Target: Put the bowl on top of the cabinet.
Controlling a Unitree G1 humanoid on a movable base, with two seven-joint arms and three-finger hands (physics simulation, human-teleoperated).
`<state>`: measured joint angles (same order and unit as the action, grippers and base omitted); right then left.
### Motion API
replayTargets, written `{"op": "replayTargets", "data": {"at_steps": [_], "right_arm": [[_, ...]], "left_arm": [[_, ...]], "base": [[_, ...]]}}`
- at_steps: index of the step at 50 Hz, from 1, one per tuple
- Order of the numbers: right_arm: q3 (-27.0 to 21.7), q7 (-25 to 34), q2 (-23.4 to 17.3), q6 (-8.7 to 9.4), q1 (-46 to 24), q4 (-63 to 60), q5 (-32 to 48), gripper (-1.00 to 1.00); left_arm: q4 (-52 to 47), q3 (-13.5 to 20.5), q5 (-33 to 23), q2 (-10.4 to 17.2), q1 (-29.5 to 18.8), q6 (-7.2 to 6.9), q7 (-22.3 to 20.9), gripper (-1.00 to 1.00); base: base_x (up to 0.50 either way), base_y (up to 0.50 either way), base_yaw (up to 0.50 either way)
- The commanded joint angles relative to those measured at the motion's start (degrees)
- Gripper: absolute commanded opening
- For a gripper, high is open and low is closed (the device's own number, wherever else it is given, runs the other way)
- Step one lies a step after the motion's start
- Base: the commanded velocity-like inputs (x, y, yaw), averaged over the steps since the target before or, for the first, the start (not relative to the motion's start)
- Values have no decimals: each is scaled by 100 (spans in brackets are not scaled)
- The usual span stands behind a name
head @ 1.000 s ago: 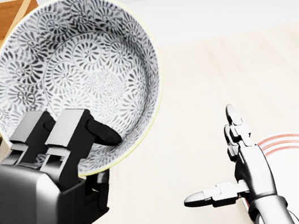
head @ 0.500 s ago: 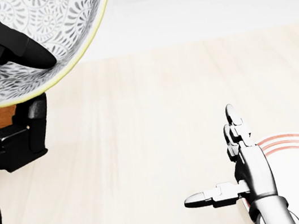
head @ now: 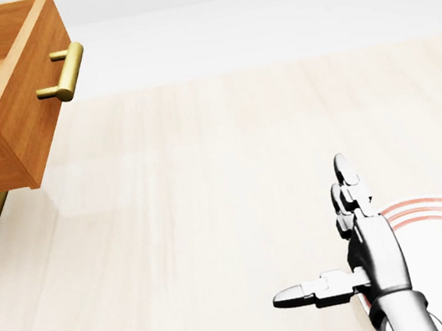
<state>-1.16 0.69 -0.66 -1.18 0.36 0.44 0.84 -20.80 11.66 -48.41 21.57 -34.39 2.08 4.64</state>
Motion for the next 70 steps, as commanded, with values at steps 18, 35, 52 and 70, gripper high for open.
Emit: {"op": "replayTargets", "data": {"at_steps": [18,35,52,70], "right_arm": [[-31,10,-9,11,18,-33,-13,100],[-75,11,-23,15,24,-49,-39,100],[-67,-13,-21,-8,18,-19,-12,100],[-82,-15,-23,5,80,-131,-16,100]], "left_arm": [[3689,428,208,1707,-1116,292,1864,-99],[6318,172,42,2515,-1930,292,2536,-100],[8742,-188,-40,3027,-2382,292,2536,-99],[9442,-249,159,2989,-2052,292,2536,-98]], "base": [[0,0,0],[0,0,0],[0,0,0],[0,0,0]]}}
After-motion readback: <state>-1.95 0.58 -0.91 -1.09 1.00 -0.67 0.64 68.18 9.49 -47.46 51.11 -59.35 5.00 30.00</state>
